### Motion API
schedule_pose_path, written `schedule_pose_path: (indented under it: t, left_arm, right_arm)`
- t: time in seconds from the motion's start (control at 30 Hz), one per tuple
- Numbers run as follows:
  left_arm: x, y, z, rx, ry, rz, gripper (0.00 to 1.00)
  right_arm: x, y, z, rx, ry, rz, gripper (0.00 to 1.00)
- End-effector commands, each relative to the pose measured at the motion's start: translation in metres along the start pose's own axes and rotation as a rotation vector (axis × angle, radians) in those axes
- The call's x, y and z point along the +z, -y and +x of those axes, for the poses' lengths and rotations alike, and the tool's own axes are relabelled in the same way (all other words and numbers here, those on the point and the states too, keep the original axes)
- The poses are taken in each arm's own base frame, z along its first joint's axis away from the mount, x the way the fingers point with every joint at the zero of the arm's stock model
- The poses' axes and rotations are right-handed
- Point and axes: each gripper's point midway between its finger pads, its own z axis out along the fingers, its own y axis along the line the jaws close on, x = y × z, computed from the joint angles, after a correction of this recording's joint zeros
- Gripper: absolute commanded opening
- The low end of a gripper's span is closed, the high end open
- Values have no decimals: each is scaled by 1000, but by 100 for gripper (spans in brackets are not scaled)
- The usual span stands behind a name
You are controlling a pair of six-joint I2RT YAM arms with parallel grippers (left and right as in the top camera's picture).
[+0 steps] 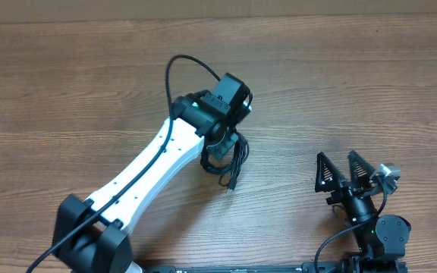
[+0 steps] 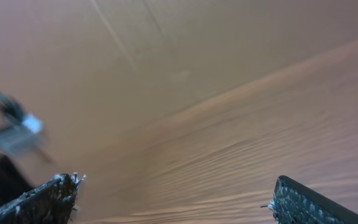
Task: Untangle cables
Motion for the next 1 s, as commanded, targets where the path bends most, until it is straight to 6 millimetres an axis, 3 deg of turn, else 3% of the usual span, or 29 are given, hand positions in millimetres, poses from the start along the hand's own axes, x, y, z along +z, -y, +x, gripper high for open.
schedule_pose_path:
  t: [0.0, 0.07, 0.13, 0.27, 0.33, 0.4, 0.47, 0.57, 0.67, 0.73, 0.87, 0.97]
  left_arm:
    - [27, -10, 12, 116, -66, -73, 20]
    - [37, -14, 10, 111, -62, -104, 47]
    - [42, -14, 6, 107, -49, -106, 100]
    - [36, -25, -7, -2, 1, -164, 100]
    - [21, -38, -9, -154, 2, -225, 99]
    - [12, -50, 12, -473, -42, -286, 100]
    - [15, -49, 34, -779, -101, -271, 99]
    - [27, -33, 47, -1016, -172, -157, 100]
    - [39, -4, 49, -1054, -237, 11, 100]
    - [46, 5, 49, -1089, -249, 52, 84]
    - [59, 17, 52, -1186, -267, 100, 66]
    - [66, 20, 62, -1217, -292, 84, 64]
  right_arm:
    - [0, -8, 5, 236, -27, -48, 100]
    - [0, -8, 5, 236, -26, -50, 100]
    - [0, -9, 6, 236, -32, -55, 100]
    - [-1, -13, 8, 235, -49, -75, 100]
    - [-1, -14, 9, 236, -55, -82, 100]
    - [-2, -22, 14, 234, -88, -124, 100]
    - [-3, -28, 18, 234, -116, -157, 100]
    - [-5, -35, 22, 233, -147, -194, 100]
    - [-5, -35, 23, 233, -150, -199, 100]
    - [-5, -35, 23, 233, -150, -199, 100]
    - [-5, -35, 23, 233, -150, -199, 100]
    - [-5, -36, 23, 233, -151, -200, 100]
